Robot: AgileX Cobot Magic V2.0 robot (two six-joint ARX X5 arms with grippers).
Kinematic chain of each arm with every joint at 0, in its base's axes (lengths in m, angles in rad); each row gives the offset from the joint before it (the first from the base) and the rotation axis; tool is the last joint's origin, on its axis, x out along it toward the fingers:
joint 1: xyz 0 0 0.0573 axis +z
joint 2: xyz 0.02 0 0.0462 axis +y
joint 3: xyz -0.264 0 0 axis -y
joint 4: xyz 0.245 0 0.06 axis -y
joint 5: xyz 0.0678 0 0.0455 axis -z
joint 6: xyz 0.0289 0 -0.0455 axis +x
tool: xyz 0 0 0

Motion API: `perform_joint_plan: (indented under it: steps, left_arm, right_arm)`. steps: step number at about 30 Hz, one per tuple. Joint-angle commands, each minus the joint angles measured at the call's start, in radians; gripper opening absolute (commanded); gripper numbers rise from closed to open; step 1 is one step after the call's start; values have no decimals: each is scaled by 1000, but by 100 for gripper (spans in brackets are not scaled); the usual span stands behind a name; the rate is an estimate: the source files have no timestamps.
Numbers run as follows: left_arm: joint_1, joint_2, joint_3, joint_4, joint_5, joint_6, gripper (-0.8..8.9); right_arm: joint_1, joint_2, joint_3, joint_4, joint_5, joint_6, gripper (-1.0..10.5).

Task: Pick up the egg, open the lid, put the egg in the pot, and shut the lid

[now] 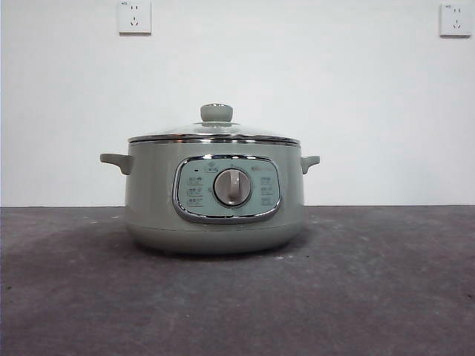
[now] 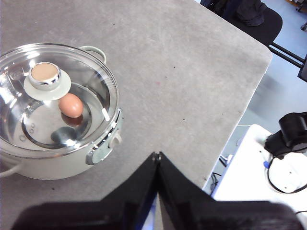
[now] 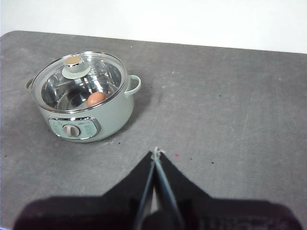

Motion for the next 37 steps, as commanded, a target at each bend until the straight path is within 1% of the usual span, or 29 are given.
perform_joint_plan:
  steps: [1,3,5,6,8,11,13,15,18,20,24,28,30,32,37]
  left_arm:
    - [2,-2,-6,57,-39,25,-1]
    - [5,-1,-6,65,-39,-1,-1]
    - [12,-1,-6,63,-39,-5,-1]
    - [14,-1,-6,63,-39,0,-1]
    - [14,-1,-6,58,-45,48,-1]
    - [18,-2,-6,95,-62,56,-1]
    - [63,-23,-6,147,-90,102,-1]
    - [122,-50,-10,201,-85,153,-1]
    - [213,-124,-39,276,-52,163,-1]
    - [275,-195,-98,330,-25,163,-1]
    - [415,-379,-318,471,-45,163,-1]
    - [510,-564,-580,594,-163,169,-1]
    - [535,-647,-715,665,-179,168,-1]
    - [549,-727,-848,734,-167,153,-1]
    - [552,-903,-1178,893,-168,79,-1]
  right_arm:
    - [1,1,-7,-26,3,10,1]
    - [1,1,-7,-27,3,10,0]
    - [1,1,-7,-26,3,10,1]
    - [1,1,-7,-26,3,10,1]
    - [1,1,-7,-26,3,10,1]
    - [1,1,-7,-26,3,10,1]
    - [1,1,-7,-26,3,10,1]
    - [1,1,-7,-26,3,10,0]
    - [1,1,-7,-26,3,10,1]
    - [1,1,-7,-27,4,10,1]
    - [1,6,-7,-26,4,10,1]
    - [1,6,-7,-26,3,10,1]
    - [1,6,-7,-26,3,10,0]
    - [1,6,-7,-27,3,10,1]
    - [1,6,-7,-26,3,10,1]
